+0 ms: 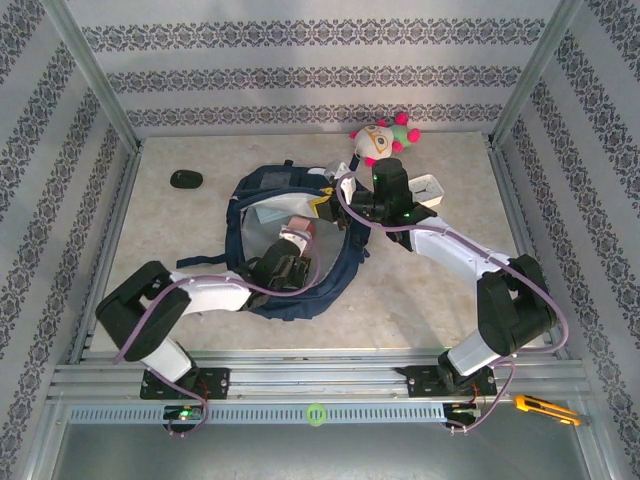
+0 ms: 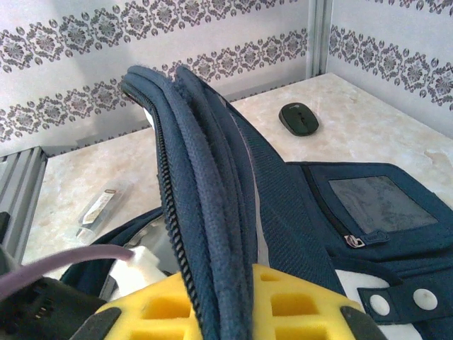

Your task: Pack books, pencil case, and school supplies into a backpack

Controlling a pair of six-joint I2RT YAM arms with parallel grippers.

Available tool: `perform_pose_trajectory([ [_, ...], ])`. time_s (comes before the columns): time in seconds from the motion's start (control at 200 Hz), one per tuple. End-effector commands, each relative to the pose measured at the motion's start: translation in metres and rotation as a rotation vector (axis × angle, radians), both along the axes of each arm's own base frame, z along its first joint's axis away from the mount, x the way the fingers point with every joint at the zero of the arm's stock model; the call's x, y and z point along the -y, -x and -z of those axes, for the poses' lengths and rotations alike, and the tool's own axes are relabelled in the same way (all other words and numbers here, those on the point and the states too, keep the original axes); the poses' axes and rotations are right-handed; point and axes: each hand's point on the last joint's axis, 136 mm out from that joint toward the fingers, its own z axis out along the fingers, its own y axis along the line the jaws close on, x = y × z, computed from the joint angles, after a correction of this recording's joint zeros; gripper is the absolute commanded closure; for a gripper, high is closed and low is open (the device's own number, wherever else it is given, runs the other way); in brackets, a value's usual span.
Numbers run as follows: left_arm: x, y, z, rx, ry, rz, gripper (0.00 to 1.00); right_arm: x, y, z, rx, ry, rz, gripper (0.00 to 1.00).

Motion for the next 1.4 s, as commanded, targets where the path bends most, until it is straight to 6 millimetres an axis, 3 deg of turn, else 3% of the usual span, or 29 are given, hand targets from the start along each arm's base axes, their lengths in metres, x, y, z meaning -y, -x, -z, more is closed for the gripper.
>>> perform_pose_trajectory([
  [0.0,0.01,-0.041,-0.048,0.185,0.039,-0.062,0.81,-0.004,0.022,-0.054,0.122,-0.117,-0.097,1.0],
  [0.135,0.011,-0.042,-0.057,0.195,0.055,-0.043,0.76,-0.003,0.02,-0.05,0.115,-0.112,-0.092,1.0],
  [0.305,0.003,-0.006,-0.067,0.124,0.125,0.023,0.6,-0.001,0.018,-0.04,0.096,-0.101,-0.088,1.0],
  [0.43,-0.02,0.028,-0.081,0.055,0.141,0.021,0.49,0.001,0.024,-0.025,0.073,-0.075,-0.106,0.99],
  [0.55,-0.054,0.048,-0.106,0.048,0.134,-0.059,0.46,0.002,0.036,-0.01,0.035,-0.06,-0.145,0.94],
  [0.7,-0.091,0.065,-0.135,0.045,0.139,-0.178,0.44,0.003,0.063,0.009,-0.122,-0.053,-0.229,0.65],
  [0.789,-0.106,0.074,-0.147,0.034,0.137,-0.224,0.42,0.008,0.071,0.005,-0.205,-0.063,-0.205,0.5],
  [0.929,-0.123,0.08,-0.17,0.057,0.144,-0.271,0.41,0.02,0.078,-0.01,-0.274,-0.038,-0.103,0.38],
  [1.079,-0.13,0.073,-0.194,0.115,0.145,-0.293,0.37,0.027,0.082,-0.025,-0.343,-0.037,0.025,0.34],
  [1.194,-0.138,0.054,-0.18,0.057,0.097,-0.343,0.33,0.027,0.07,-0.002,-0.371,0.03,0.282,0.35],
  [1.314,-0.149,0.029,-0.138,-0.093,0.129,-0.409,0.34,0.007,0.077,0.032,-0.396,0.095,0.393,0.37],
  [1.394,-0.151,0.017,-0.111,-0.151,0.169,-0.425,0.38,-0.007,0.081,0.061,-0.461,0.116,0.436,0.48],
])
